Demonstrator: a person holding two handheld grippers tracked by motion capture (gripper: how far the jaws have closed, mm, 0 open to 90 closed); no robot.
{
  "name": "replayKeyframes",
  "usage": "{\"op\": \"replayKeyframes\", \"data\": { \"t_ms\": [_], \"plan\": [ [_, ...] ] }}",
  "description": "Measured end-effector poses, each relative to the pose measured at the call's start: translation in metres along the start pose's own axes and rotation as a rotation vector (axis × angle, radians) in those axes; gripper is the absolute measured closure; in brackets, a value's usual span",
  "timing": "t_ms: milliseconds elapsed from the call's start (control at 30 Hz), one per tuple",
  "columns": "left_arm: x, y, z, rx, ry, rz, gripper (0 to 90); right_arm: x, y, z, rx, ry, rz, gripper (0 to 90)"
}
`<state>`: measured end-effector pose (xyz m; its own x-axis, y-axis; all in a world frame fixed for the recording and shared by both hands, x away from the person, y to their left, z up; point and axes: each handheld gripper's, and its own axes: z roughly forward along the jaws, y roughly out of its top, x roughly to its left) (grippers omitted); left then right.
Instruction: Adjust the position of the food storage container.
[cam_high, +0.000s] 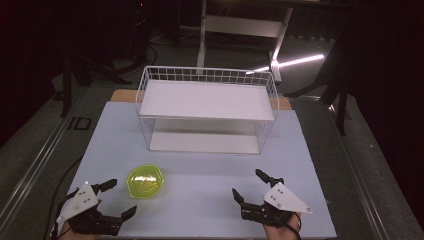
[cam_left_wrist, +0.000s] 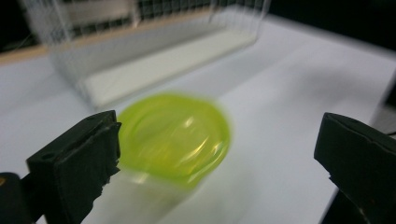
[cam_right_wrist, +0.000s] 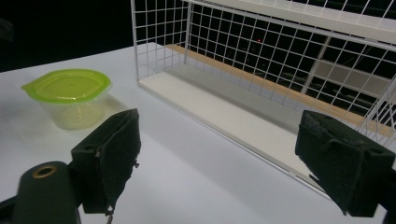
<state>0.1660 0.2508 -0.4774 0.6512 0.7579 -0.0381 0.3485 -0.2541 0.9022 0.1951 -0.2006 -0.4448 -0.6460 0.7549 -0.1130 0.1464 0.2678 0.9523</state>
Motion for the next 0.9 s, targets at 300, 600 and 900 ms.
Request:
{"op": "replayKeyframes", "data": {
  "t_ms": [300,600,900],
  "plan": [
    [0.015,-0.020,0.001,0.168,-0.009,0.009,58.1,0.001,-0.002,0.002,0.012,0.011,0.002,14.2],
    [0.025,-0.027,0.023,0.332,0.070,0.006,90.0,0.003,-0.001,0.002,0.012,0.021,-0.011,14.3],
    [0.032,-0.018,0.054,0.327,0.095,-0.010,90.0,0.004,-0.002,0.001,0.012,0.026,-0.009,14.3]
  ]
}}
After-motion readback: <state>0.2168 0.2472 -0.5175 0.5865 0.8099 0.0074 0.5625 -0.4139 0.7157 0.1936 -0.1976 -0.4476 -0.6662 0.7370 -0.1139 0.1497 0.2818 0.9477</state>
